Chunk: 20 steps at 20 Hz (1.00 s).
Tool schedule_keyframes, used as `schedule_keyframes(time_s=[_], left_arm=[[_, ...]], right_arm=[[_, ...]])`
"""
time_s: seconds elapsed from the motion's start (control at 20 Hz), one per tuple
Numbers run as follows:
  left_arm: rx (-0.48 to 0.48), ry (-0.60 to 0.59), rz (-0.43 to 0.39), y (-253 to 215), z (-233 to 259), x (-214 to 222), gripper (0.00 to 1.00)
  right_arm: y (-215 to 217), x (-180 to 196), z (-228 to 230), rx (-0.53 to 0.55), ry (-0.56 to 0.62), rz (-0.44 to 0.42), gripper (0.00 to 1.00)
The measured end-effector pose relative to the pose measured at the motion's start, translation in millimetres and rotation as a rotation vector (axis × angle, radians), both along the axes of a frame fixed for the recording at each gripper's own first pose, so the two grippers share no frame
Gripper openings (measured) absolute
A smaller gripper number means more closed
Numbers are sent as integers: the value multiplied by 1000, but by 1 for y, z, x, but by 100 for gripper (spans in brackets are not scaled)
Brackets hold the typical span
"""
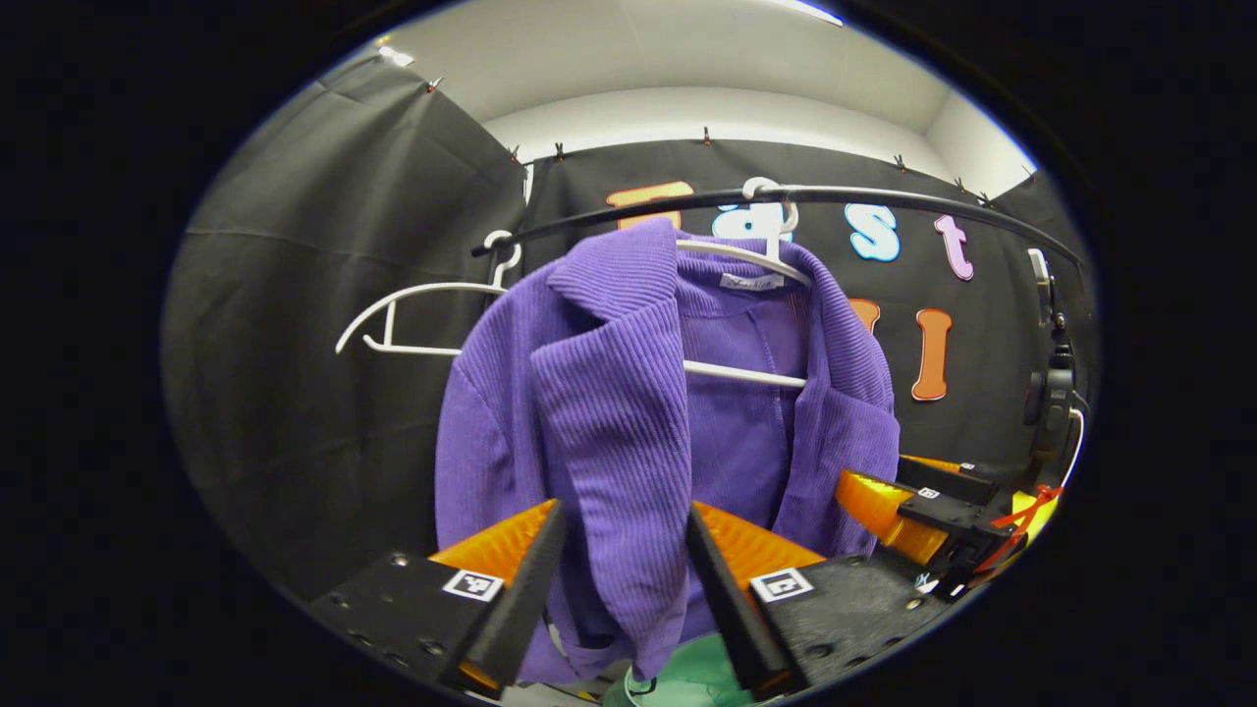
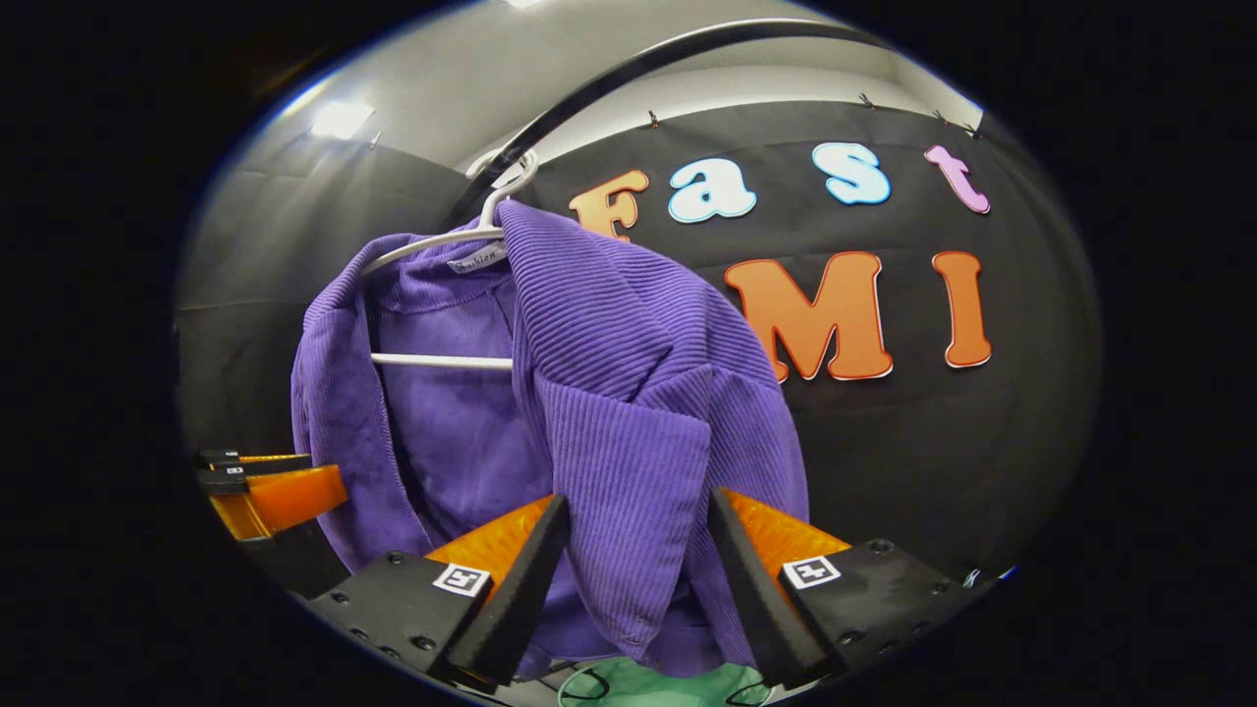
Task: Grasp the clothes on the hanger with both hands and then place them into the laundry hamper below.
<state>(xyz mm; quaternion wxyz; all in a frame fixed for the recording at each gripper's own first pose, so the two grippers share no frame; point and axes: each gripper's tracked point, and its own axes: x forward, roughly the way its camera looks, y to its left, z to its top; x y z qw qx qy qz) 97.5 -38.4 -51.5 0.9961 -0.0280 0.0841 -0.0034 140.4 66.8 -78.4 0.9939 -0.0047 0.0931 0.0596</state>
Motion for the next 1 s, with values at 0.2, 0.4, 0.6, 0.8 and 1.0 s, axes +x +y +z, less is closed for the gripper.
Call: schedule_keyframes(time_s=[0.2, 0.4, 0.6, 0.8, 1.0], left_arm=[[-54, 16, -5, 2, -11, 9, 41], [-25, -7, -48, 4, -4, 7, 5], [19, -57, -5, 32, 16, -4, 0], [2, -109, 59, 72, 43, -16, 0], [44, -195, 171, 122, 83, -26, 0]], right_arm=[[3, 0, 0, 6, -7, 30, 63], [-2, -2, 6, 32, -26, 29, 24], [-23, -10, 22, -12, -55, -16, 2], [-62, -23, 68, -65, -142, -120, 1], [-103, -32, 119, -87, -237, -226, 1]])
